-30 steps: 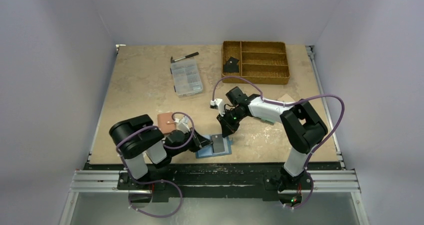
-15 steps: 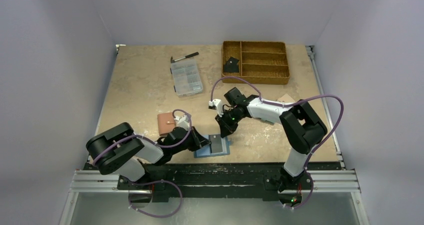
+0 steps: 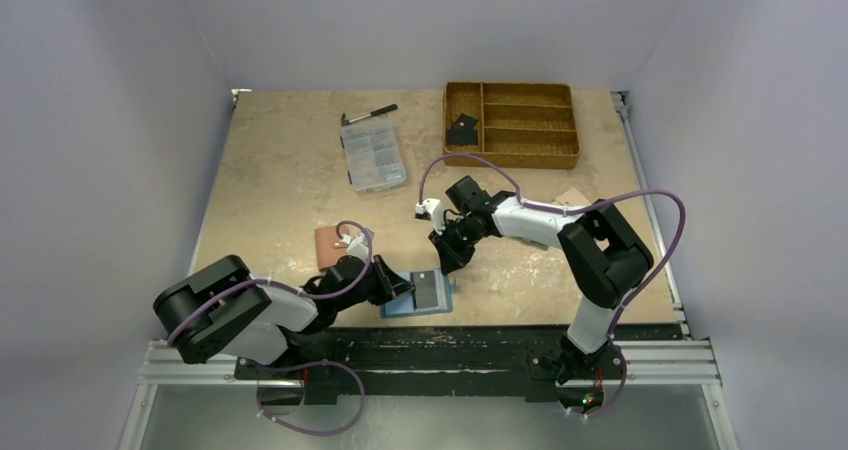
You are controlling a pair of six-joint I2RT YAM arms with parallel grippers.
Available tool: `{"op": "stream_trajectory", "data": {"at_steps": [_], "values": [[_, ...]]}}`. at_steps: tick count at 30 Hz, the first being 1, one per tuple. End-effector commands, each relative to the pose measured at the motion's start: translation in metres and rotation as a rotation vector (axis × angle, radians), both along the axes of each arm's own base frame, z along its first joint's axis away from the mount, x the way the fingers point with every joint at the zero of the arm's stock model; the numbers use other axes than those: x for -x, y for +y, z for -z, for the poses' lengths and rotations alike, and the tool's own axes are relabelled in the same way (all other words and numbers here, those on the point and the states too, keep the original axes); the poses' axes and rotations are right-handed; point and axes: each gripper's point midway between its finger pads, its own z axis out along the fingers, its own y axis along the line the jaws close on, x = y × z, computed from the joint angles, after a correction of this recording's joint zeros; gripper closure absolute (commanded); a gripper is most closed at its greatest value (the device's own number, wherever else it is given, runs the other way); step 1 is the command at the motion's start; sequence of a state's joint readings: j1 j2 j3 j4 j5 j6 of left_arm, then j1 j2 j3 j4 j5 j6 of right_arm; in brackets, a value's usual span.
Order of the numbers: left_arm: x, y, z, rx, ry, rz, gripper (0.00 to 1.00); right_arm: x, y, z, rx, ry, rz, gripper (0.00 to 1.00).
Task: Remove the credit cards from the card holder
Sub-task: Remove the credit card from the card holder.
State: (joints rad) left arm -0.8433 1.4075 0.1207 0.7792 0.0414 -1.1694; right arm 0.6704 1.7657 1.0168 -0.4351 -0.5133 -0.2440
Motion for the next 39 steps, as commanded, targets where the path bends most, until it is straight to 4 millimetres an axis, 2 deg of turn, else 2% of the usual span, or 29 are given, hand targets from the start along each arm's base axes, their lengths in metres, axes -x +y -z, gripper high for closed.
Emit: {"op": "stream_trajectory", "data": {"at_steps": [1, 23, 27, 31, 39], "values": [[0.015, 0.019, 0.026, -0.080, 0.085, -0.007, 1.00, -0.006, -0.015, 0.012, 0.082, -0.035, 0.019, 0.96], [0.013, 0.033, 0.018, -0.152, 0.068, -0.031, 0.91, -0.007, -0.013, 0.005, 0.063, -0.047, 0.018, 0.96], [0.011, 0.033, 0.011, -0.119, 0.046, -0.041, 1.00, -0.006, -0.012, 0.004, 0.056, -0.044, 0.016, 0.96], [0.006, 0.037, -0.001, -0.082, -0.001, -0.068, 1.00, -0.005, -0.009, -0.003, 0.021, -0.067, -0.038, 0.93], [-0.002, 0.050, -0.025, -0.148, -0.128, -0.063, 1.00, 0.006, 0.003, -0.031, -0.091, -0.069, -0.140, 0.87]]}}
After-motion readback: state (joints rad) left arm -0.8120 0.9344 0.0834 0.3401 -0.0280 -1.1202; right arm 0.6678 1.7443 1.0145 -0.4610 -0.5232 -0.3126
